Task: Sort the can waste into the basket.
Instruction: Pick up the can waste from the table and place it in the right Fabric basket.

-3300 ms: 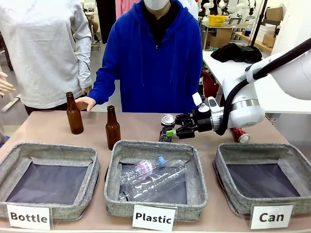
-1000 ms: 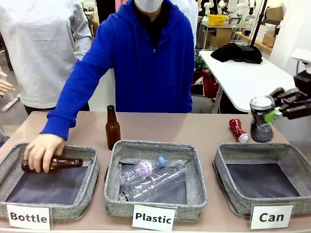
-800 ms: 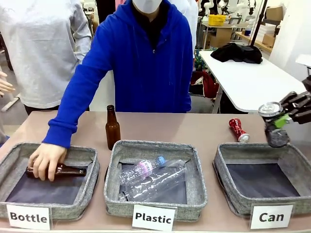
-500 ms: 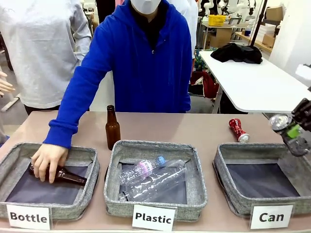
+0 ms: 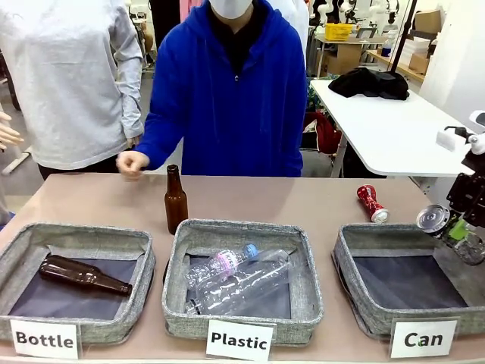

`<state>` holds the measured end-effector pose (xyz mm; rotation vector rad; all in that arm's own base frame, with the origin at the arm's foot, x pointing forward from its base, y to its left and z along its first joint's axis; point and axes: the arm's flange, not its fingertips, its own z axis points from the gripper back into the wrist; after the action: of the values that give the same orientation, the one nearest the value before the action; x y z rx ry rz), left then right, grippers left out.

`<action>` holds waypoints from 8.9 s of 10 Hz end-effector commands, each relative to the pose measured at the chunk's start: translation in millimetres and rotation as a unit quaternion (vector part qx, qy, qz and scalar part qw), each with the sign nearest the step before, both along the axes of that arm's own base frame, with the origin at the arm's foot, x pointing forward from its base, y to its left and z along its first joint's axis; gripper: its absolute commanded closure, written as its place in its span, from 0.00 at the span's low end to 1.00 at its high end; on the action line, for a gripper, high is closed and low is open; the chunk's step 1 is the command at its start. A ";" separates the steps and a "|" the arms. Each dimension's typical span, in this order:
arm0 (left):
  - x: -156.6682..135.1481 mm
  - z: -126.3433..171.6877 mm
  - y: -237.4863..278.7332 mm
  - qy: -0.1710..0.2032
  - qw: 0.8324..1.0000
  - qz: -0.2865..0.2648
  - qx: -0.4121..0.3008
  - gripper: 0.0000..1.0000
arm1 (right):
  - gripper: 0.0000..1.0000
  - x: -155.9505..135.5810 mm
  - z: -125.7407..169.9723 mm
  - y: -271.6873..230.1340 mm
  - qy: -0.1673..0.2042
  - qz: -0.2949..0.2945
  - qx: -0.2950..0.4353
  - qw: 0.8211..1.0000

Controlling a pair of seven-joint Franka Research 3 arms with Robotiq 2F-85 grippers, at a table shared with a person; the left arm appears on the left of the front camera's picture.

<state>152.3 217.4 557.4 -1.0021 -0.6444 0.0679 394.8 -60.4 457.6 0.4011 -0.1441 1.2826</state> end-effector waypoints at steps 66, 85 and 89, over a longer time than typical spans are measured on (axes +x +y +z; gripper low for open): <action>163.6 -90.2 -208.2 -0.015 0.992 -0.111 -0.053 0.00 | 0.00 240.5 -123.9 80.6 0.004 -0.689 -0.158 0.707; 188.7 -60.2 -194.4 -0.003 0.991 -0.126 -0.038 0.00 | 1.00 232.0 -115.6 50.4 0.059 -0.656 -0.109 0.745; 188.7 -60.2 -194.4 -0.003 0.991 -0.126 -0.038 0.00 | 0.77 153.1 -42.6 25.9 0.046 -0.498 -0.062 0.864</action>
<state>342.8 22.5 496.0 -1.1528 -0.5283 -0.1297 579.0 -22.1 409.9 0.1321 -0.1906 0.1025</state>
